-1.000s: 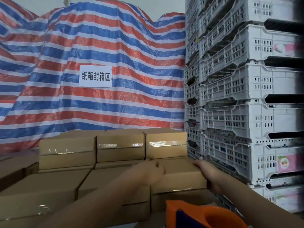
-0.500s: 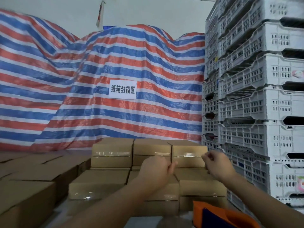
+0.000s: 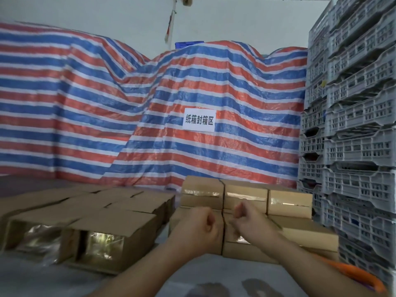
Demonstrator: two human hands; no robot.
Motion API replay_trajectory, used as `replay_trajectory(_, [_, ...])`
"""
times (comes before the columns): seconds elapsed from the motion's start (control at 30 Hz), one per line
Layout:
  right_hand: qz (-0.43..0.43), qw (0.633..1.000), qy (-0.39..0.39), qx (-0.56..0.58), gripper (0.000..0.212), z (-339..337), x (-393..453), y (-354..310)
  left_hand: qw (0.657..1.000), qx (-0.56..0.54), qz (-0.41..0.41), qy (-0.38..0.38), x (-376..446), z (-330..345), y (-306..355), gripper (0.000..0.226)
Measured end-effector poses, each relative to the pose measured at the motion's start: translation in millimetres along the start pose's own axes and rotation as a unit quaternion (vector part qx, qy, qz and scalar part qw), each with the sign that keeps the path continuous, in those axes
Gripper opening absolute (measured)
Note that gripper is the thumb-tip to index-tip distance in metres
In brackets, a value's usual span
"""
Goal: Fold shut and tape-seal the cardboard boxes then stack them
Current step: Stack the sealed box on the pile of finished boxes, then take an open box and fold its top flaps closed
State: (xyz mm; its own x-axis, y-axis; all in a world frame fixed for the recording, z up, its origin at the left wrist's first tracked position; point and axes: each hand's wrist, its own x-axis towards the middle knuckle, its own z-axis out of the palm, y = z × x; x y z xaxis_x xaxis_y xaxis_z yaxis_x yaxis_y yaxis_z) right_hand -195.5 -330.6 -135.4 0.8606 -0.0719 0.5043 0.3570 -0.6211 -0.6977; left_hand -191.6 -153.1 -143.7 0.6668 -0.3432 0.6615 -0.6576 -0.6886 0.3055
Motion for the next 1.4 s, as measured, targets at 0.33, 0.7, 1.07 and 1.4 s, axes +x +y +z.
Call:
replay_trajectory(0.33, [-0.008,0.996,-0.065,-0.059,0.057,72,-8,-5,0.995,0.027,-0.091,-0.001,-40,-32,-56,0.073])
replay_trajectory(0.7, [-0.041,0.985,-0.15,0.075,0.043,131,32,-48,0.981,0.121,-0.108,0.108,-28,-99,-154,0.034])
replay_trajectory(1.07, [-0.078,0.964,-0.229,-0.112,0.103,223,36,-81,0.962,0.134,-0.225,-0.079,-62,-122,-223,0.044])
replay_trajectory(1.4, [-0.213,0.939,-0.097,-0.253,0.026,236,18,-77,0.956,0.249,-0.149,-0.041,-71,-109,-244,0.044])
